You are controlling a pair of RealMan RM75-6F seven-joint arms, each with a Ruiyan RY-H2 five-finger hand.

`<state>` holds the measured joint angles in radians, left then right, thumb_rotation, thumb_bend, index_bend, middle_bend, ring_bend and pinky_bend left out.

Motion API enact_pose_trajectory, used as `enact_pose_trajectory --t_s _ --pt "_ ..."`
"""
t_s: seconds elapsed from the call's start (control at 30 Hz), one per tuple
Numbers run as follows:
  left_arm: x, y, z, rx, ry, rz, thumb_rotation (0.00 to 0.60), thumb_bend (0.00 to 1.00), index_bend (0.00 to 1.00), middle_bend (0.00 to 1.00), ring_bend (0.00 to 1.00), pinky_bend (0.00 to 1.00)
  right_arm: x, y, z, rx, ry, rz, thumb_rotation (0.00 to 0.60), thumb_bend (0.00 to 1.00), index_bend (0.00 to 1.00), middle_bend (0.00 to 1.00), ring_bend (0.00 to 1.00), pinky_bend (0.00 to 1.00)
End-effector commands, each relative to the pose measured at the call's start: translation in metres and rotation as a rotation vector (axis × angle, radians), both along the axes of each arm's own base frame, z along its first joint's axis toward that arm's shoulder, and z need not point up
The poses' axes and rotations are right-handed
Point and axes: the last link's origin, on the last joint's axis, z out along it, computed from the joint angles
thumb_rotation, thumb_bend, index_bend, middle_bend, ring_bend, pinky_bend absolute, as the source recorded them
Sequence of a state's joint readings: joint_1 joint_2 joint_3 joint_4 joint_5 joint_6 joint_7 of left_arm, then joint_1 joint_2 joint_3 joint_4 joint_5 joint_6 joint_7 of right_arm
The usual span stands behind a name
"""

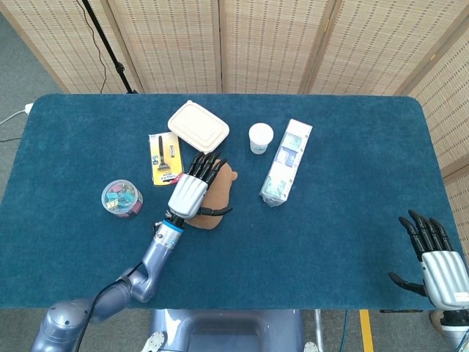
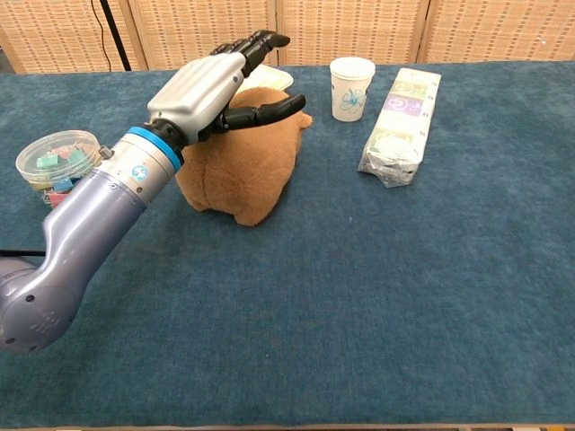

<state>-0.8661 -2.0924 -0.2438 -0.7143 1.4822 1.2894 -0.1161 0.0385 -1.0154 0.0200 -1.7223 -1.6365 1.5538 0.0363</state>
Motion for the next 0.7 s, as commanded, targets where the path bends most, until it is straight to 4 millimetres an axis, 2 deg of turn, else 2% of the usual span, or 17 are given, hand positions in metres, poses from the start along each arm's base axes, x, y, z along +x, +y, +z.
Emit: enact_pose_trajectory --t_s 0.03,0.13,0.2,0.33,0.5,0.6,0.7 --pt "-0.003 -0.008 0.042 0.025 0.011 -0.015 0.000 0.00 0.03 0.00 0.00 0.00 0.001 0.000 0.000 -0.001 0.000 0.002 0.600 0.00 0.00 0.00 0.00 0.00" --pt "-0.007 -0.014 0.062 0.020 0.024 -0.005 0.000 0.00 0.02 0.00 0.00 0.00 0.001 0.001 0.000 -0.001 -0.001 0.004 0.600 0.00 0.00 0.00 0.00 0.00" --pt "-0.014 -0.023 0.082 0.025 0.049 0.003 0.000 0.00 0.02 0.00 0.00 0.00 0.002 0.002 0.000 -0.001 -0.001 0.006 0.600 0.00 0.00 0.00 0.00 0.00" --pt "-0.045 -0.047 0.124 0.011 0.123 0.050 0.000 0.00 0.02 0.00 0.00 0.00 0.004 0.003 -0.001 0.003 0.000 0.011 0.600 0.00 0.00 0.00 0.00 0.00" --pt "-0.083 -0.063 0.156 0.015 0.158 0.119 0.005 0.00 0.00 0.00 0.00 0.00 0.007 0.006 -0.001 0.001 0.004 0.021 0.600 0.00 0.00 0.00 0.00 0.00" --pt "-0.109 -0.076 0.171 0.024 0.184 0.150 0.040 0.00 0.00 0.00 0.00 0.00 0.008 0.007 -0.002 0.002 0.003 0.026 0.600 0.00 0.00 0.00 0.00 0.00" --pt "-0.139 -0.097 0.181 0.021 0.207 0.196 0.095 0.00 0.00 0.00 0.00 0.00 0.010 0.008 -0.002 0.003 0.000 0.030 0.600 0.00 0.00 0.00 0.00 0.00"
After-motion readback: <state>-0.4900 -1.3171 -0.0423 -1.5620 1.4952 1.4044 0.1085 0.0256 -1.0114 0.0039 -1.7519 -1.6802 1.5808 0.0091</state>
